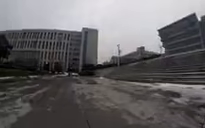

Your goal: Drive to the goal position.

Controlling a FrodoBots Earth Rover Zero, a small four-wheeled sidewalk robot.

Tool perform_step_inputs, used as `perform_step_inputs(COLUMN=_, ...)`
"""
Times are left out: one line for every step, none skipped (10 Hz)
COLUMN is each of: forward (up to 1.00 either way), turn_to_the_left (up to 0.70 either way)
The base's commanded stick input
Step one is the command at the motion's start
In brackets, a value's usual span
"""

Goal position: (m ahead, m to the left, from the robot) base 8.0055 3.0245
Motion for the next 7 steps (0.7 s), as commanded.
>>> perform_step_inputs(forward=1.00, turn_to_the_left=0.27)
perform_step_inputs(forward=1.00, turn_to_the_left=0.27)
perform_step_inputs(forward=1.00, turn_to_the_left=0.27)
perform_step_inputs(forward=1.00, turn_to_the_left=0.27)
perform_step_inputs(forward=1.00, turn_to_the_left=0.27)
perform_step_inputs(forward=1.00, turn_to_the_left=0.27)
perform_step_inputs(forward=1.00, turn_to_the_left=0.27)
